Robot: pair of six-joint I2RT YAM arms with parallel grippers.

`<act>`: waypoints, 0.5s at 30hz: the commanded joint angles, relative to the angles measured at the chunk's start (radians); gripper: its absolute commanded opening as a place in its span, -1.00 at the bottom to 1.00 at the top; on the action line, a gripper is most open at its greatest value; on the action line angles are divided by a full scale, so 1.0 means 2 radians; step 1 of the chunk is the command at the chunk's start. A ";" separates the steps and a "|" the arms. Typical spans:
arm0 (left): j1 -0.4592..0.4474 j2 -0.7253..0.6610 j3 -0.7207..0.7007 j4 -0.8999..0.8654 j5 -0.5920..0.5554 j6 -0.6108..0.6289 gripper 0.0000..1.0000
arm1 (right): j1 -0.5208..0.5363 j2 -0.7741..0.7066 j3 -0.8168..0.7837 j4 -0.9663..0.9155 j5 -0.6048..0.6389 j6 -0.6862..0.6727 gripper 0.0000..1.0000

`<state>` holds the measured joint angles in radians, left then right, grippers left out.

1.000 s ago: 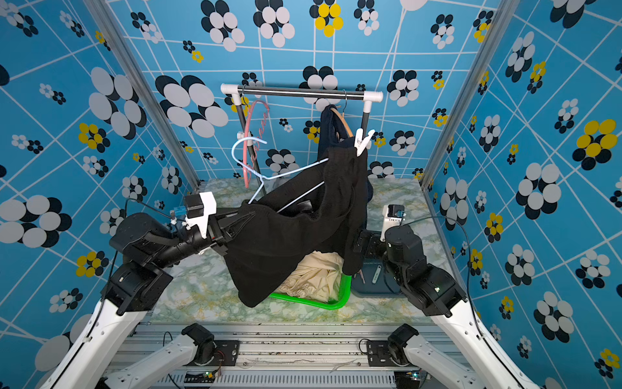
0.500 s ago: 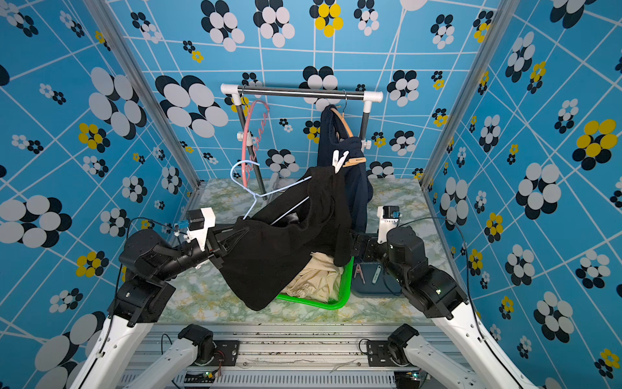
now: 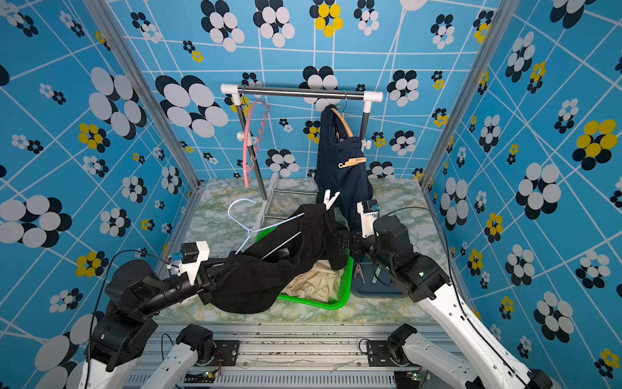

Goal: Remove the clothespins securing shorts to the hanger
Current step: Adjust the shorts in the basket.

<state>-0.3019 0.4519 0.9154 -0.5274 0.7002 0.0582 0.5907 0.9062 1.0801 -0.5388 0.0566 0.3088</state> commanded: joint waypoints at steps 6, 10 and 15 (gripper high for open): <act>0.005 0.034 0.012 -0.025 0.024 0.028 -1.00 | -0.008 -0.022 0.009 -0.038 0.020 -0.083 0.97; 0.009 0.060 0.035 -0.059 0.052 0.053 -1.00 | -0.017 -0.032 0.006 -0.038 0.012 -0.116 0.95; 0.017 0.078 0.046 -0.080 0.059 0.070 -1.00 | -0.051 -0.033 -0.001 -0.023 0.004 -0.133 0.94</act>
<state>-0.2840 0.6106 0.9611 -0.6884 0.7673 0.1589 0.5224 0.8402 1.0874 -0.5934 0.0895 0.0895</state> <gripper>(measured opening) 0.098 0.974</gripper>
